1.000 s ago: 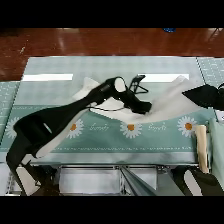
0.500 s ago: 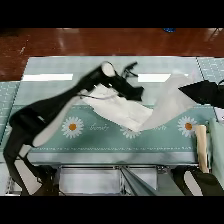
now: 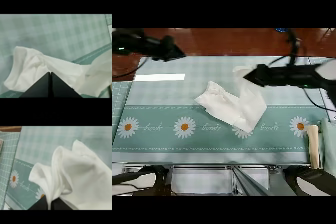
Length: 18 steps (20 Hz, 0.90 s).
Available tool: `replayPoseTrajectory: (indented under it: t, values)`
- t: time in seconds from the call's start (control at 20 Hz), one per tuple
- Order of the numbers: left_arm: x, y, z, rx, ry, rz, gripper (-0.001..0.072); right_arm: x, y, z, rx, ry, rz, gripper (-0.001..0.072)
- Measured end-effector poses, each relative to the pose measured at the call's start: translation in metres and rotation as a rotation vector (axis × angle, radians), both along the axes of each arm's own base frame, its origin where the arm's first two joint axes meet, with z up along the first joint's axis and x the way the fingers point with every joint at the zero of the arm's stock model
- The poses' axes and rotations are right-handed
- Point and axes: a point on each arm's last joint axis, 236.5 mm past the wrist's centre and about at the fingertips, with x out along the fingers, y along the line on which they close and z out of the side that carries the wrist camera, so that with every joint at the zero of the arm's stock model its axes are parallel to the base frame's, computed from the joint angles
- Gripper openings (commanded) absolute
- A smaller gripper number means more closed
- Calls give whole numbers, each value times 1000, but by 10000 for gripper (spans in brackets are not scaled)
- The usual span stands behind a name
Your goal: Fold the shirts.
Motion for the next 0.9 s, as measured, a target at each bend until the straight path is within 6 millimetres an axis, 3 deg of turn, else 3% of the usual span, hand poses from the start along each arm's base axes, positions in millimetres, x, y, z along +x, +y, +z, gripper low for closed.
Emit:
replayPoseTrajectory:
  t: [0.15,0.35,0.4,0.45,0.5,0.65,0.75,0.9]
  values:
    - [-35,38,4,28,-62,109,19,27,53,-28,19,52,58,18]
    - [-73,49,-33,35,-41,184,19,39,108,-67,40,123,120,18]
    - [-79,49,-46,35,-21,191,19,39,118,-75,42,135,131,61]
    - [-84,49,-58,33,0,197,19,40,126,-83,43,146,137,287]
    - [-89,48,-69,33,19,199,19,40,132,-91,40,157,141,416]
    - [-94,44,-93,32,55,207,19,43,139,-108,33,173,142,416]
    - [-92,44,-101,31,60,219,19,49,130,-105,39,177,138,415]
    - [-86,57,-105,32,55,269,19,64,80,-72,38,152,119,415]
